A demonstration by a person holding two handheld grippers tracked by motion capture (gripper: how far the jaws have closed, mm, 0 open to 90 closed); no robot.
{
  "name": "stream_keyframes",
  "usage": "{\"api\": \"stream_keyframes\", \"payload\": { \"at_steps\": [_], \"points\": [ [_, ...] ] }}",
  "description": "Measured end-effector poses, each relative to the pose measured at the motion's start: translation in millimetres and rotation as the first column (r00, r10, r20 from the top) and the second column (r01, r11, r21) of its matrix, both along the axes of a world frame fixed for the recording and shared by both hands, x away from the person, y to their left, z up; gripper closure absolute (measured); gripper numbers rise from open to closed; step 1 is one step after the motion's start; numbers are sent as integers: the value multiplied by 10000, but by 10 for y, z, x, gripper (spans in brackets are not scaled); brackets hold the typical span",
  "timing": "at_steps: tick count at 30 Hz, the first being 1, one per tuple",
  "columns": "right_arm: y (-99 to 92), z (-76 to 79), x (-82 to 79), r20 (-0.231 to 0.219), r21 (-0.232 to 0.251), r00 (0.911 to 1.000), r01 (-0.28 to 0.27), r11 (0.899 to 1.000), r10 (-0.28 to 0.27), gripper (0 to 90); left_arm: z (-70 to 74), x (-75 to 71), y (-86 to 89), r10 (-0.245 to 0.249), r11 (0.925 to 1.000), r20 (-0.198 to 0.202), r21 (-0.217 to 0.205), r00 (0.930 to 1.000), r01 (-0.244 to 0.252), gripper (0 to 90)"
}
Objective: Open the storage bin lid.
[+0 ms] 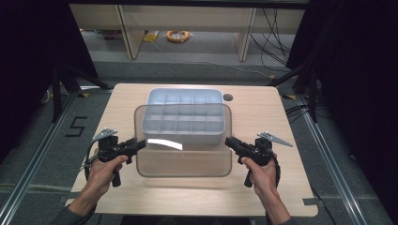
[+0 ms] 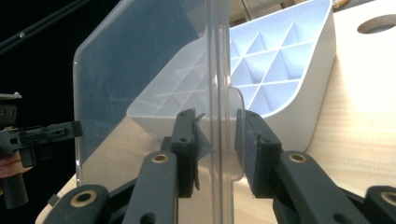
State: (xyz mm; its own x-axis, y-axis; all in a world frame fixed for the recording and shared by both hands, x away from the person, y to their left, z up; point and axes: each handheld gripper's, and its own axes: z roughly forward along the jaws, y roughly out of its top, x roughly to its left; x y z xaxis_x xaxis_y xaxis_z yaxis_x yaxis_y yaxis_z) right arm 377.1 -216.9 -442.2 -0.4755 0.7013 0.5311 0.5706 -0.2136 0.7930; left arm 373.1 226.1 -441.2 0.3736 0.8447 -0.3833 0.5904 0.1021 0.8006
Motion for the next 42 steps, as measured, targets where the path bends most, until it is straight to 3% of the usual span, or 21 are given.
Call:
{"api": "stream_keyframes", "payload": {
  "at_steps": [2, 4, 8, 12, 14, 15, 16, 17, 21, 22, 24, 27, 28, 30, 31, 32, 34, 35, 38, 39, 42],
  "points": [
    [-4, -52, -9, 252, -266, 9997, -50, 9996, 57, 696, -24, -15, 0, 43, 10000, -27, 72, 10000, -43, 528],
    [11, -80, -34, -6, -139, 10000, -72, 9999, 72, 696, -58, -48, 8, 8, 10000, -55, 88, 10000, -7, 528],
    [6, -127, -62, -39, -301, 9999, -140, 9994, 139, 695, -74, -100, 14, 18, 10000, 4, 10, 10000, -18, 530],
    [21, -147, -123, -363, -35, 9992, -138, 9999, 136, 694, -74, -155, 22, -20, 10000, 77, 63, 10000, 20, 532],
    [6, -175, -124, 108, -252, 9997, -194, 9995, 196, 694, -75, -185, 26, -65, 9999, 79, 78, 9999, 64, 533],
    [12, -153, -165, -326, -113, 9993, -160, 9998, 156, 695, -79, -200, 25, -63, 10000, 83, 10, 9999, 62, 534],
    [7, -160, -175, -125, -147, 9998, -134, 9998, 132, 695, -80, -217, 26, -106, 9999, 67, 57, 9999, 106, 535],
    [2, -154, -204, -291, -94, 9993, -223, 9997, 220, 694, -83, -238, 19, -101, 9999, 54, 27, 9999, 101, 536],
    [-29, -179, -269, 33, -187, 9999, -131, 9997, 131, 695, -105, -296, 2, -221, 9998, 7, 10, 9998, 221, 537],
    [-18, -168, -309, -273, -14, 9996, -79, 10000, 78, 695, -111, -312, -4, -252, 9997, -3, 31, 9997, 252, 537],
    [-51, -197, -337, -52, -128, 9999, -155, 9998, 155, 695, -123, -334, -13, -356, 9994, -8, 4, 9994, 356, 538],
    [-63, -199, -414, -401, 83, 9991, -132, 9999, 135, 696, -149, -366, -19, -465, 9989, -81, -10, 9989, 465, 540],
    [-79, -224, -409, -139, -127, 9998, -156, 9998, 154, 696, -160, -376, -16, -503, 9987, -122, 50, 9987, 504, 540],
    [-59, -235, -457, -573, 104, 9983, -105, 9999, 111, 696, -183, -391, -14, -472, 9988, -214, 94, 9987, 474, 541],
    [-72, -263, -444, -294, -75, 9994, -166, 9998, 164, 696, -199, -399, -8, -484, 9988, -240, 108, 9985, 487, 541],
    [-63, -282, -458, -522, -59, 9985, -138, 9999, 135, 696, -205, -405, -5, -479, 9988, -290, 122, 9984, 483, 541],
    [-63, -324, -456, -433, -156, 9989, -213, 9997, 206, 696, -232, -416, 13, -521, 9986, -238, 44, 9984, 522, 541],
    [-41, -323, -483, -848, 96, 9962, -191, 9998, 199, 696, -235, -424, 27, -566, 9983, -364, 109, 9977, 571, 541],
    [-29, -385, -492, -766, -12, 9965, -330, 9995, 328, 697, -276, -448, 48, -556, 9983, -421, 129, 9976, 562, 542],
    [-18, -386, -510, -983, 66, 9945, -368, 9993, 373, 696, -292, -462, 51, -517, 9985, -486, 145, 9975, 525, 542],
    [-13, -421, -524, -996, -101, 9944, -355, 9993, 343, 697, -328, -472, 57, -585, 9981, -559, 159, 9967, 595, 543]
  ]
}}
